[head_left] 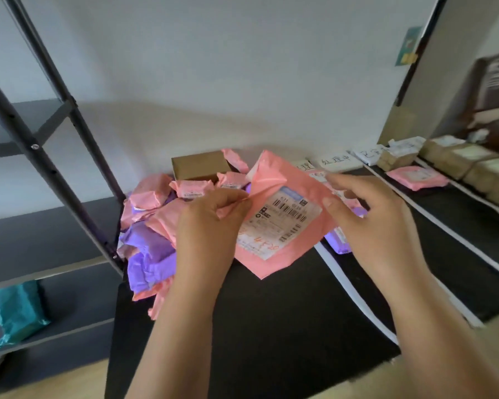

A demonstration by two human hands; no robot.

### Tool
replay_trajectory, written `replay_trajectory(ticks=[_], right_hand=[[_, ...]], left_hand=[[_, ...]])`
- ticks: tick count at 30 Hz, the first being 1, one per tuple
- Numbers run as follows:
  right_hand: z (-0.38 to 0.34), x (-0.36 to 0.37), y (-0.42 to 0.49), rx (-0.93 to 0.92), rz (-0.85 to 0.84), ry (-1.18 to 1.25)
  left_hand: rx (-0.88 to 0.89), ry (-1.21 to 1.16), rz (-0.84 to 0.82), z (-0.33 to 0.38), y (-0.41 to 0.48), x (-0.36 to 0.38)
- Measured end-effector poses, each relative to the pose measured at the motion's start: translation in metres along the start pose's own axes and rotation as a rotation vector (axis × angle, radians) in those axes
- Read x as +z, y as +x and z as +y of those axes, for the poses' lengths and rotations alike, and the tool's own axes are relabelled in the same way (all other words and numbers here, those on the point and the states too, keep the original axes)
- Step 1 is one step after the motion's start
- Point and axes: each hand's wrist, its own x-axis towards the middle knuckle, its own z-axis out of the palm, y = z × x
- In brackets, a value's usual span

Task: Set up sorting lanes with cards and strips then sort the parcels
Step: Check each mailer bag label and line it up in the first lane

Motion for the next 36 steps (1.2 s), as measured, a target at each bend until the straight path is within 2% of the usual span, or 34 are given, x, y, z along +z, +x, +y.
replay_trajectory(ticks=[7, 11, 14, 17, 24, 28, 36], right_hand=[[0.050, -0.057, -0.011, 0.119, 0.056, -0.058], [0.086, -0.109, -0.020, 0.197, 0.081, 0.003], [0.123, -0.157, -0.030, 0.269, 0.165, 0.043], [0.162, -0.207, -0.040, 0.348, 0.246, 0.106], [0.244, -0.300, -0.060, 0.409, 0.366, 0.225], [0.282, -0.335, -0.069, 0.429, 0.402, 0.267], [0.350, -0.363, -0.056, 0.562, 0.437, 0.265]], left_hand=[[0.034, -0.033, -0.084, 0.030, -0.021, 0.069], [0.040, -0.056, -0.051, 0.053, -0.042, 0.125], [0.060, -0.039, -0.011, 0.070, -0.062, 0.173], [-0.013, -0.034, -0.019, 0.080, -0.084, 0.223], [-0.220, 0.039, -0.285, 0.085, -0.139, 0.345], [-0.256, -0.037, -0.380, 0.093, -0.168, 0.392], [-0.319, 0.001, -0.374, 0.100, -0.165, 0.461]])
